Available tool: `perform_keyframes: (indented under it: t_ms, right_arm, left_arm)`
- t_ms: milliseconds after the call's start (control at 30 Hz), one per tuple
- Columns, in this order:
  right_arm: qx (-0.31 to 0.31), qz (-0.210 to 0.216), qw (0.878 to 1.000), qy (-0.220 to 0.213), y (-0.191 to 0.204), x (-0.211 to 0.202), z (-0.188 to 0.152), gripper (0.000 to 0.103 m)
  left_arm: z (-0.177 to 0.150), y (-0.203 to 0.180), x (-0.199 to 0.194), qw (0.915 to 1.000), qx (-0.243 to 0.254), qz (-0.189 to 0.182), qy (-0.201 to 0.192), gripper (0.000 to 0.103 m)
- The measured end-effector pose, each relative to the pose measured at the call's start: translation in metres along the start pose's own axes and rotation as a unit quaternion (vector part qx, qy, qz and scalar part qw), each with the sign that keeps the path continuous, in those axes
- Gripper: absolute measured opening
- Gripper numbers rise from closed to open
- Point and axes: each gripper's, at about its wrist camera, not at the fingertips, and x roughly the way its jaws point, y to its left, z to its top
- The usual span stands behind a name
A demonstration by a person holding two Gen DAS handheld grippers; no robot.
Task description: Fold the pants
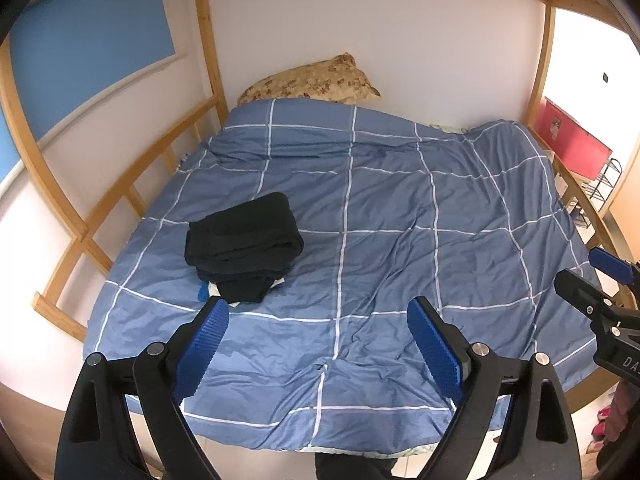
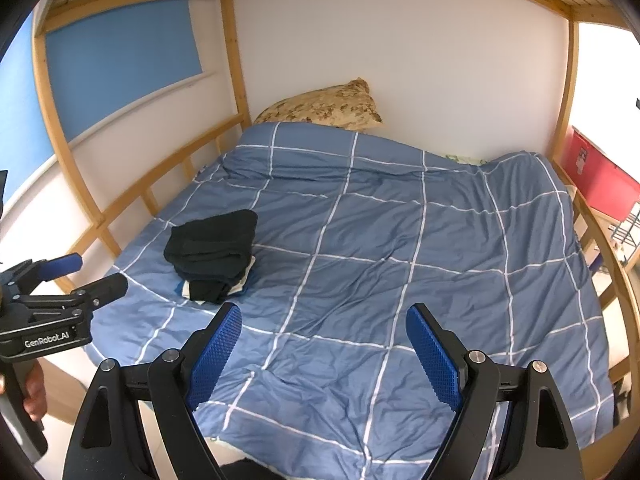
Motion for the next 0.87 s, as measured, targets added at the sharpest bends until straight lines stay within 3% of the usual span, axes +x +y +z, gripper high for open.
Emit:
perform_keyframes:
  t_ms: [867]
  right_arm:
    - [-0.004, 0.0, 1.0, -0.004, 0.001, -0.004, 0.006, 0.085]
  left_arm:
    - [-0.001, 0.002, -0.014, 0.9995, -0.01, 0.023, -0.021, 0.093]
